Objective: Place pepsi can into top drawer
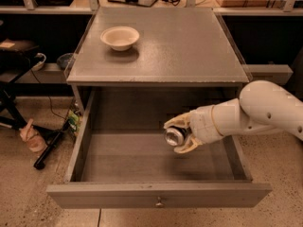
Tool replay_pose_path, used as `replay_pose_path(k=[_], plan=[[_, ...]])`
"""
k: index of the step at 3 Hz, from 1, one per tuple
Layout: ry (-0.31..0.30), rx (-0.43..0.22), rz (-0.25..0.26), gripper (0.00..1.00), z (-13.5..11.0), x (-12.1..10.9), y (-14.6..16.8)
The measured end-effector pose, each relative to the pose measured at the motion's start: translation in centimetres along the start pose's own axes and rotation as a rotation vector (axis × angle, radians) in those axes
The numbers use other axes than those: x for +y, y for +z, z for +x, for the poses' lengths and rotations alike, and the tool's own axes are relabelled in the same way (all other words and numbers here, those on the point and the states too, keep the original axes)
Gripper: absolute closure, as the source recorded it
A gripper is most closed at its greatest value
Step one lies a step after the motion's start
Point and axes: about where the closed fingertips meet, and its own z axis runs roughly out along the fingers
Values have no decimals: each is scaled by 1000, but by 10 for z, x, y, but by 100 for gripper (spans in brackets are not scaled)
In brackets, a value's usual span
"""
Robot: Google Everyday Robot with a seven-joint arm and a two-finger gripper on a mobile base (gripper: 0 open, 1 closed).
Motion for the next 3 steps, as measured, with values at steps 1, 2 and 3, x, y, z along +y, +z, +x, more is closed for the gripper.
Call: replay_pose_path(k=[1, 2, 3], plan=[[18, -5, 11, 100, -4, 19, 11], [32, -4, 10, 100, -8, 29, 16], [55, 4, 2, 100, -8, 40, 21]])
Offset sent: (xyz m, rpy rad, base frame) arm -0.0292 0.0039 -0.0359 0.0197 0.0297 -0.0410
